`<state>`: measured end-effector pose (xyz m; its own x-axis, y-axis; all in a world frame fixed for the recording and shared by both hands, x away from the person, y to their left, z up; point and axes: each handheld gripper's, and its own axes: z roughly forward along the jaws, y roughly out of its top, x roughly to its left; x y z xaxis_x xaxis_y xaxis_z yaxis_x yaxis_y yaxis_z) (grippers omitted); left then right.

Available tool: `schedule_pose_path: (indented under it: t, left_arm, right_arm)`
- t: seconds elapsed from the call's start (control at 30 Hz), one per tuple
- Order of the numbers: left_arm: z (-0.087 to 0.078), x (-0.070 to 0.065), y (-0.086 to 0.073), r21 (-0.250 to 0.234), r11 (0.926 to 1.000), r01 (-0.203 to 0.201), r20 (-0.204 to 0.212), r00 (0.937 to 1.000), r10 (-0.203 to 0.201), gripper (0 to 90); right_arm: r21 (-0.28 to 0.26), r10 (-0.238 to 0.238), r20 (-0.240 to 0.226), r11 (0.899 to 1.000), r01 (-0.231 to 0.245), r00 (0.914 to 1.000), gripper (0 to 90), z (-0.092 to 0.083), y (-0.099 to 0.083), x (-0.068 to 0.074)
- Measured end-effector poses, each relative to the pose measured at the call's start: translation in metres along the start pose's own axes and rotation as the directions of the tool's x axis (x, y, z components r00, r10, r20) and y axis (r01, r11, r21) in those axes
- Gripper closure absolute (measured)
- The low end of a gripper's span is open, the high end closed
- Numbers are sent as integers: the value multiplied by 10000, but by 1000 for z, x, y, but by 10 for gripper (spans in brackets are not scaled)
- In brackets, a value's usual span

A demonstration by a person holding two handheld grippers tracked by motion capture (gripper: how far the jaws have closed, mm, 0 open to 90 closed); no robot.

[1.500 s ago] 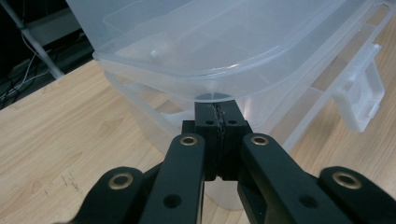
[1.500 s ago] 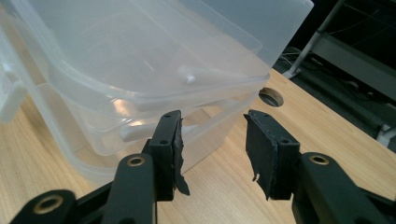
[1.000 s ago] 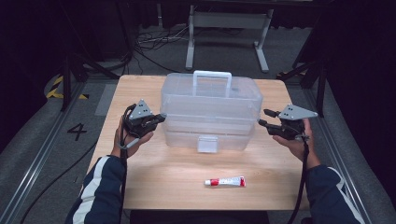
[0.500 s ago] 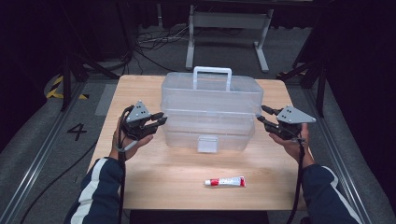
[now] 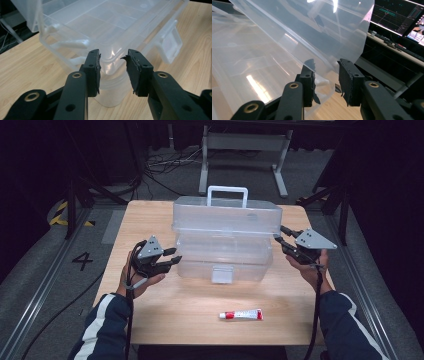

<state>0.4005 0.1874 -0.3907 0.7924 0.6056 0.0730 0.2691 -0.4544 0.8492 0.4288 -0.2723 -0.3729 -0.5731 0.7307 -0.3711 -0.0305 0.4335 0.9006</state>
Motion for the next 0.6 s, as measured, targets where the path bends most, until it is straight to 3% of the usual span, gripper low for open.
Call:
schedule_pose_path:
  t: [0.23,0.4,0.6]
  left_arm:
    - [10,-5,-2,398,9990,-206,172,9997,199,573]
    - [9,-7,-1,271,9993,-243,168,9996,239,561]
    - [12,-13,2,297,9982,-515,352,9981,505,553]
  right_arm:
    - [-73,-54,432,10000,58,9991,692,3,3,-1]
    - [-316,240,930,9993,-211,9954,725,6,6,1]
    - [-374,149,1452,9993,-96,9893,790,5,9,1]
